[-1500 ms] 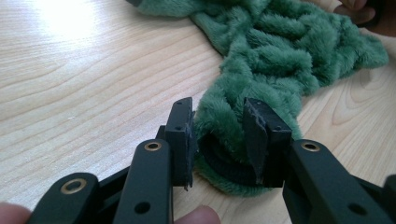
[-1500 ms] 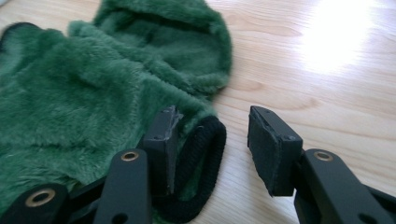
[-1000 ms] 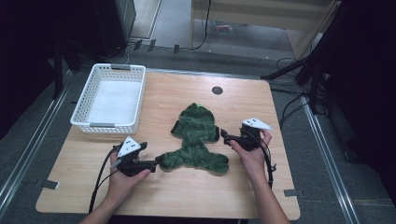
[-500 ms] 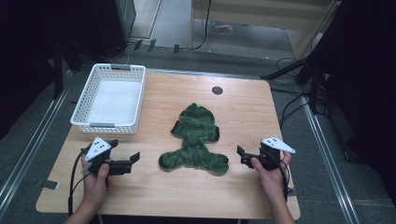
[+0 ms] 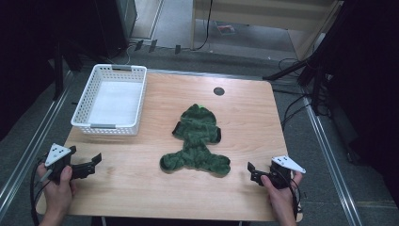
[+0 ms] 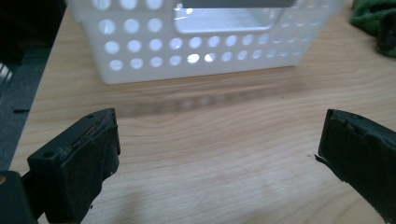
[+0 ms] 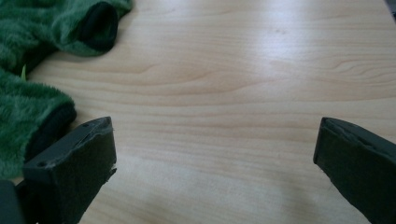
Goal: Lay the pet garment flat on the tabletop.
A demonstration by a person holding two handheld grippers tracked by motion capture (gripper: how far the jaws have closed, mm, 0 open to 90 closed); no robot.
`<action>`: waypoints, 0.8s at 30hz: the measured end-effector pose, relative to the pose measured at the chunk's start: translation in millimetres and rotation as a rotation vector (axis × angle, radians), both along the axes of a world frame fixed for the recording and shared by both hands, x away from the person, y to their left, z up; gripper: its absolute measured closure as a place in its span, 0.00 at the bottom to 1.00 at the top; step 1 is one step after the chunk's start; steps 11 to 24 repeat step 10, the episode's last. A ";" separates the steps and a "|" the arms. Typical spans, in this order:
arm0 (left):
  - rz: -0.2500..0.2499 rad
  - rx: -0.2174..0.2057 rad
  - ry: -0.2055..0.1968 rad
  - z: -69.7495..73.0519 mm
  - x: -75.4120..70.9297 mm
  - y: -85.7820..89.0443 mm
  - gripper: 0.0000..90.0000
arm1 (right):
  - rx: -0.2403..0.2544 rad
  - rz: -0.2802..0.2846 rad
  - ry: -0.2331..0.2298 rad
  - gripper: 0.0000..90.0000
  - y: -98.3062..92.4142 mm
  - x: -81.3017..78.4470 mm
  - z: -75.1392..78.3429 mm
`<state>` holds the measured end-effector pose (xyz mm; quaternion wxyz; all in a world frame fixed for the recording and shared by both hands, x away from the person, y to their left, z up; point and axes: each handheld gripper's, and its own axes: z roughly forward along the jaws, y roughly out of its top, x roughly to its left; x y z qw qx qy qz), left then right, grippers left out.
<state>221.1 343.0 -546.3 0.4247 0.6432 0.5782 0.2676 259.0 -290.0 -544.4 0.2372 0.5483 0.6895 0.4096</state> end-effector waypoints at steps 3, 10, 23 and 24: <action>-0.007 0.019 0.006 -1.3 1.1 -2.9 0.00 | 0.007 -0.005 -0.002 0.00 -1.7 0.4 -0.4; -0.009 0.025 0.017 -3.5 5.7 -5.7 0.00 | 0.019 -0.007 0.003 0.00 -2.6 1.3 -0.9; -0.009 0.025 0.017 -3.5 5.7 -5.7 0.00 | 0.019 -0.007 0.003 0.00 -2.6 1.3 -0.9; -0.009 0.025 0.017 -3.5 5.7 -5.7 0.00 | 0.019 -0.007 0.003 0.00 -2.6 1.3 -0.9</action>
